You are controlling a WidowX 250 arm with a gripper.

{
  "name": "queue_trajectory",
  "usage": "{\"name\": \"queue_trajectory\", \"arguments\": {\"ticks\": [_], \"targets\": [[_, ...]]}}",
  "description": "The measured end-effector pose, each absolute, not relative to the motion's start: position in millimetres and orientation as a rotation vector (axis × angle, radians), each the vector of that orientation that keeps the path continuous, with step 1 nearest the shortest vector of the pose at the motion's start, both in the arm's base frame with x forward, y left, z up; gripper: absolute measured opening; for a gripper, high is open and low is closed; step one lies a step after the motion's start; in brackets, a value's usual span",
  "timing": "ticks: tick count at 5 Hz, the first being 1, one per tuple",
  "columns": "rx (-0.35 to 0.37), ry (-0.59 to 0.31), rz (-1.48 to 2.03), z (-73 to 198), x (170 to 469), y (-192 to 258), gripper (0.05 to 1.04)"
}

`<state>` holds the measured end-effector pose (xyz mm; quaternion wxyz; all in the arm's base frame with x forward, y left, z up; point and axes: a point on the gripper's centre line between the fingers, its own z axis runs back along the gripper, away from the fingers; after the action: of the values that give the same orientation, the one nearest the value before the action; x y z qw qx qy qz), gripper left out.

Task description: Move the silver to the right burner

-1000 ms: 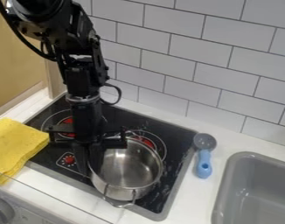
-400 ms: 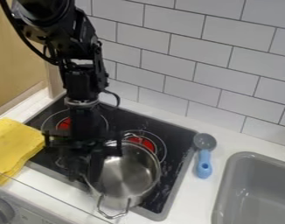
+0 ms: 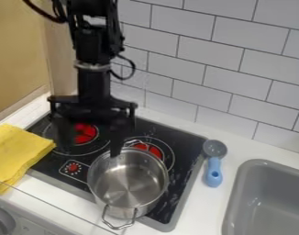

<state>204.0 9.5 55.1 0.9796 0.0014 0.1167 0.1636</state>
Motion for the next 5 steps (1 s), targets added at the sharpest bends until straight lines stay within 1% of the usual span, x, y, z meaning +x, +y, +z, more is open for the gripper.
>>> {"name": "queue_trajectory", "arguments": {"ticks": [1,2,3,4,5], "targets": [[0.078,0.224,0.250,67,213,2,1.007],[0.146,0.176,0.092,77,232,-11,0.999],[0.186,0.159,-0.013,76,246,-24,0.999],[0.155,0.116,0.019,76,273,-34,0.999],[0.121,0.124,0.034,70,299,-37,0.999]]}}
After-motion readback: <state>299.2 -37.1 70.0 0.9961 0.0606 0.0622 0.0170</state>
